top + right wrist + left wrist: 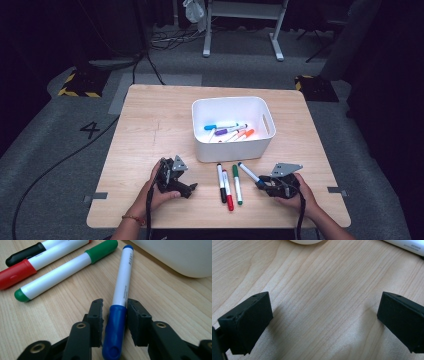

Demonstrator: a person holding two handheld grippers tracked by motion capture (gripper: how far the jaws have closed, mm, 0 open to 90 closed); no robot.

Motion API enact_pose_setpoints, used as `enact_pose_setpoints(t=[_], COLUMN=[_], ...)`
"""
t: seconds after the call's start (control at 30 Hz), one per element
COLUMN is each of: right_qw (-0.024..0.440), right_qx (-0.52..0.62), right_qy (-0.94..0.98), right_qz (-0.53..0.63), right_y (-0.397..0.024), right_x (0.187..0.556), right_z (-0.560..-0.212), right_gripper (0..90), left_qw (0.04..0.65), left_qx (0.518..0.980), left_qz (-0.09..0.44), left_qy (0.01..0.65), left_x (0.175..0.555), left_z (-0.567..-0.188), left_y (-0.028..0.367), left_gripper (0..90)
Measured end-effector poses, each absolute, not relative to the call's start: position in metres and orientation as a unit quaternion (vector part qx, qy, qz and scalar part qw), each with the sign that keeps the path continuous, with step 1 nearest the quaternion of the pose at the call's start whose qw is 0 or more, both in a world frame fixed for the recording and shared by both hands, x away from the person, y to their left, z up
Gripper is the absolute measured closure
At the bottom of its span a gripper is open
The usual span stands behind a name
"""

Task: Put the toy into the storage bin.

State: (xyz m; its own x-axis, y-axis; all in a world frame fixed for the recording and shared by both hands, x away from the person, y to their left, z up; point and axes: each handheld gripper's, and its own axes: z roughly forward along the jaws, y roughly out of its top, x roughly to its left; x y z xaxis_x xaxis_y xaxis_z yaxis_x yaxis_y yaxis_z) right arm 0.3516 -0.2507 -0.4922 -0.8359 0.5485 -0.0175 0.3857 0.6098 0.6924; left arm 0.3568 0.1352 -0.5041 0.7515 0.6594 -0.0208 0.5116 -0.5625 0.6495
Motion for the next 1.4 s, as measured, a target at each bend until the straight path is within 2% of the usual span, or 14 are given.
enact_pose_setpoints(t=[0.13, 0.53, 1.2, 1.4], right_qw=[0.117, 0.115, 0.103, 0.109], right_qx=[0.266, 0.266, 0.229, 0.243], right_qy=[0.886, 0.884, 0.894, 0.883], right_qz=[0.362, 0.368, 0.371, 0.387], right_y=[-0.252, -0.252, -0.225, -0.235], right_x=[0.356, 0.36, 0.367, 0.372], right_z=[-0.493, -0.494, -0.494, -0.486], right_gripper=[74.4, 74.8, 75.0, 75.1], left_qw=[0.327, 0.327, 0.327, 0.327], left_qx=[0.877, 0.877, 0.877, 0.877], left_qz=[0.113, 0.113, 0.111, 0.111], left_qy=[0.334, 0.334, 0.333, 0.332], left_x=[0.357, 0.357, 0.357, 0.357], left_z=[-0.504, -0.504, -0.504, -0.504], left_y=[0.135, 0.135, 0.135, 0.135], left_gripper=[0.0, 0.0, 0.0, 0.0])
